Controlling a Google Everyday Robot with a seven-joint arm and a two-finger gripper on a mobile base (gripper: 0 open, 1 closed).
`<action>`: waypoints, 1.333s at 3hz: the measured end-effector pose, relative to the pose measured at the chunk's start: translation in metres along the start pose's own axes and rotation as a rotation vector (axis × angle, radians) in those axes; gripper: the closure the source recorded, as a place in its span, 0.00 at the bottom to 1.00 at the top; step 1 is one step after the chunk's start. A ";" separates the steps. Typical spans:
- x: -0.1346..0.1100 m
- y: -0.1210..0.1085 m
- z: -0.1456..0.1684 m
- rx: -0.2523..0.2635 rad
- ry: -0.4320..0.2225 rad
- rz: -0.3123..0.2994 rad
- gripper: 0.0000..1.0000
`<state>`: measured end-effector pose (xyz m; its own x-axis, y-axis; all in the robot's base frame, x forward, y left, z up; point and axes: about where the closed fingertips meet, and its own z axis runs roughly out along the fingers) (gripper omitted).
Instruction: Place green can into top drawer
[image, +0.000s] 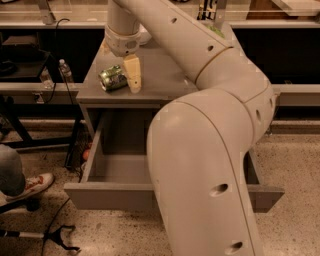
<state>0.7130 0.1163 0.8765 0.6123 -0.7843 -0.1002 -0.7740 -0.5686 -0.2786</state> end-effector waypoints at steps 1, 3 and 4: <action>-0.007 0.003 0.021 -0.037 -0.055 0.004 0.02; -0.001 0.008 0.033 -0.052 -0.091 0.054 0.37; 0.012 0.013 0.026 -0.038 -0.086 0.099 0.61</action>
Offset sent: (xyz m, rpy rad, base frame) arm -0.0110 0.0029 -0.0318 0.0308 0.1450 -0.0022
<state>0.7148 0.1063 0.8466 0.5425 -0.8141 -0.2074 -0.8362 -0.4995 -0.2266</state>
